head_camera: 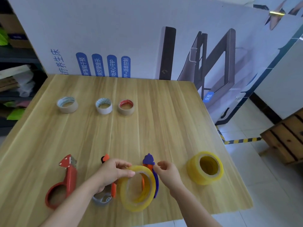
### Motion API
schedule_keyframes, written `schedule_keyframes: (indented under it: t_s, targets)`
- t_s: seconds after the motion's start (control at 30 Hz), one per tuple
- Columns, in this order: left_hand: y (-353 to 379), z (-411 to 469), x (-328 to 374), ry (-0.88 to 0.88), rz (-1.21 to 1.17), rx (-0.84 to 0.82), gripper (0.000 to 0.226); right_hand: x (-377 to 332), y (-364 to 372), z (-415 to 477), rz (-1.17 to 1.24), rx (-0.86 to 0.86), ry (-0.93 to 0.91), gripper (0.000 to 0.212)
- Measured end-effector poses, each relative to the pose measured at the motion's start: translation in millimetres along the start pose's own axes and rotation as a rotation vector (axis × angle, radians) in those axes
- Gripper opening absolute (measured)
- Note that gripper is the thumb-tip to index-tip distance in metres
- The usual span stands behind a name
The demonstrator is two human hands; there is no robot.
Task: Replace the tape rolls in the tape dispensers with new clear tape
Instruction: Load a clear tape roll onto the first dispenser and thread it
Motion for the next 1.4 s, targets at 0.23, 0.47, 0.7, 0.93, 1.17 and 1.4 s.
schedule_keyframes:
  t_s: [0.23, 0.47, 0.7, 0.93, 1.17, 1.4]
  targets:
    - [20, 19, -20, -0.083, 0.124, -0.074, 0.034, 32, 20, 15, -0.264, -0.034, 0.008, 0.024]
    - [22, 35, -26, -0.122, 0.166, -0.091, 0.018, 23, 18, 18, -0.506, -0.035, -0.104, 0.022]
    - [31, 44, -30, -0.174, 0.111, -0.151, 0.036, 25, 6, 20, -0.505, -0.004, -0.105, 0.030]
    - [45, 53, -49, -0.191, -0.062, -0.038, 0.058, 28, 1, 23, -0.438, -0.014, -0.105, 0.033]
    - [59, 50, -53, -0.218, -0.120, -0.136, 0.041, 31, -2, 28, -0.397, -0.067, -0.118, 0.035]
    - [63, 55, -52, -0.163, -0.089, -0.104, 0.023, 36, -4, 34, -0.341, -0.084, -0.095, 0.035]
Point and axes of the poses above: each hand's wrist, its own z-axis towards the middle knuckle, its own y-axis out of the palm, x = y × z, the point moved 10 cm from there along z, towards the middle knuckle, and after that the axes turned 3 degrees about y, right-handed, at the moved point
